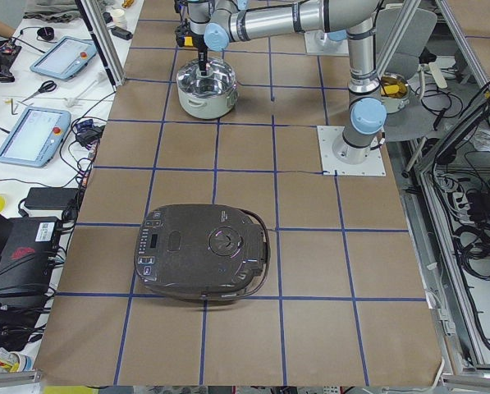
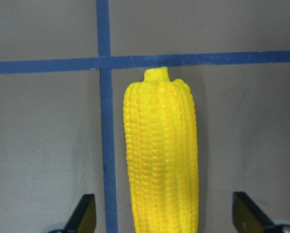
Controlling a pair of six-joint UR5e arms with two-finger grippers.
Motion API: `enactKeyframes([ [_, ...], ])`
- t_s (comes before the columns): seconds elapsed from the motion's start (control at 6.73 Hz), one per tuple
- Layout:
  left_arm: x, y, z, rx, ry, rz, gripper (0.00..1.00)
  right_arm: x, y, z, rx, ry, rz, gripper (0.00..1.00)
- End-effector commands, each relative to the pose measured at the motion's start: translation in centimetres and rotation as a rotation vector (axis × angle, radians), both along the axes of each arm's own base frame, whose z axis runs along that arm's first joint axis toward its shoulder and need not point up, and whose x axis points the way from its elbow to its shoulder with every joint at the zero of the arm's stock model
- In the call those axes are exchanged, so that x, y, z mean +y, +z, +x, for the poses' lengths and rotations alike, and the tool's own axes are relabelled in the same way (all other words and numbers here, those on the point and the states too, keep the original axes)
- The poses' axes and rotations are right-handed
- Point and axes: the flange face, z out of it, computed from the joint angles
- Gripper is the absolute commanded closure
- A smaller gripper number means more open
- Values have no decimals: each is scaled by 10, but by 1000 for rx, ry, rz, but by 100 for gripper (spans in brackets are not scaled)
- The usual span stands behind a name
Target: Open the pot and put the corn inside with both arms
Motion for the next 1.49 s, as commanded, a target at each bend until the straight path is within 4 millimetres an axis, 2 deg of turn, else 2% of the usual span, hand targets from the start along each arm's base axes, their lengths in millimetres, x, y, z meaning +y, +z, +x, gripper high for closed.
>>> enactKeyframes([
  [0.0, 2, 6, 2, 2, -3, -9, 92, -2, -21, 0, 0, 0, 23, 1],
  [0.15, 2, 23, 3, 8, -2, -31, 95, -7, -21, 0, -2, 0, -25, 6],
  [0.3, 10, 51, 7, 15, 2, -44, 95, -7, -23, 0, -4, 1, -21, 22],
  [0.45, 1, 71, 47, 34, 31, -62, 95, -7, -25, 0, -2, 0, -17, 70],
  [0.59, -9, 74, 108, 44, 30, -49, 95, -9, -21, -1, 0, -1, -26, 89],
  [0.74, -13, 77, 161, 34, 5, -29, 95, -11, -16, -1, 8, -1, -35, 97],
  [0.89, -17, 73, 219, 24, -24, -3, 95, -19, 2, -2, 13, -8, -70, 100],
  [1.04, -18, 63, 276, 23, -47, 25, 95, -28, 56, 3, 7, -43, -142, 100],
  [1.19, -11, 47, 327, 34, -24, 50, 95, -19, 99, 25, -21, -92, -141, 100],
  [1.34, -3, 18, 354, 49, -46, 86, 95, -7, 133, 73, -30, -90, -166, 100],
])
